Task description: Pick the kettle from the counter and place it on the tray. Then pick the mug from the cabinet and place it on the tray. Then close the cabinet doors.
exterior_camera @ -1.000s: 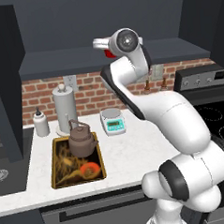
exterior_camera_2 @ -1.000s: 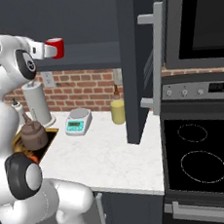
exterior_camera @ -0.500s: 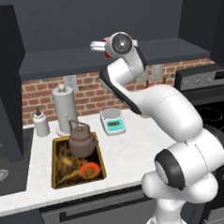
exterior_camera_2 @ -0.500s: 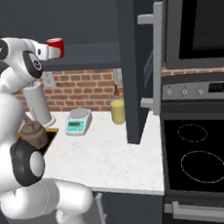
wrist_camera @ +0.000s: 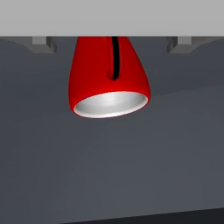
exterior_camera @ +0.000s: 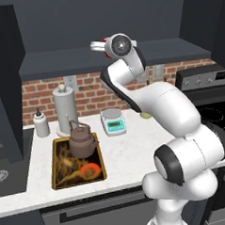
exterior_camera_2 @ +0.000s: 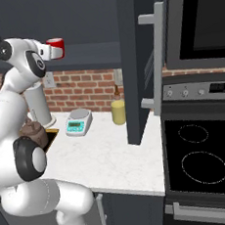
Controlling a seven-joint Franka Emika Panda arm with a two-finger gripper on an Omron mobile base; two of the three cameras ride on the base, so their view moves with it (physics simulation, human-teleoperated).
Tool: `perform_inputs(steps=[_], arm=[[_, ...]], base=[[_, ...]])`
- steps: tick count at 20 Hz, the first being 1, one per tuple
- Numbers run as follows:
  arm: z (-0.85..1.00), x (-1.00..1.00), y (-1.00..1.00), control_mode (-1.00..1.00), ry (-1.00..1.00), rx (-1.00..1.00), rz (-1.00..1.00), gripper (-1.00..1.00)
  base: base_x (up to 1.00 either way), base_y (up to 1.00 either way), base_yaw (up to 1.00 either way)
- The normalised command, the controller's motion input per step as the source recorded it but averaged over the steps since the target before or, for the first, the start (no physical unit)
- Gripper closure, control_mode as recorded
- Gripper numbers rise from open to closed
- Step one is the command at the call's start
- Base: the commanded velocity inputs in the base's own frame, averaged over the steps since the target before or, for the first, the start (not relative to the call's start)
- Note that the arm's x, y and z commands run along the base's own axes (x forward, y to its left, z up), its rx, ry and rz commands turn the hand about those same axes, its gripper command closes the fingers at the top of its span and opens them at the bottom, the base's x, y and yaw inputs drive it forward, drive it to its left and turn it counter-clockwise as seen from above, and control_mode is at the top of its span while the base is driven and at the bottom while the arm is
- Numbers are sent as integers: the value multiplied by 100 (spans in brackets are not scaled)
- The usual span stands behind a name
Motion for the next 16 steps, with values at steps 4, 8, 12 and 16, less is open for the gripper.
perform_inputs(steps=[4, 8, 12, 16], arm=[[0, 6, 0, -100, -2, 0, 0, -100], [0, 10, 0, -100, 0, 0, 0, -100], [0, 4, 0, -100, -1, 0, 0, -100], [0, 2, 0, -100, 0, 0, 0, 100]], base=[[0, 0, 0], [0, 0, 0], [0, 0, 0], [0, 0, 0]])
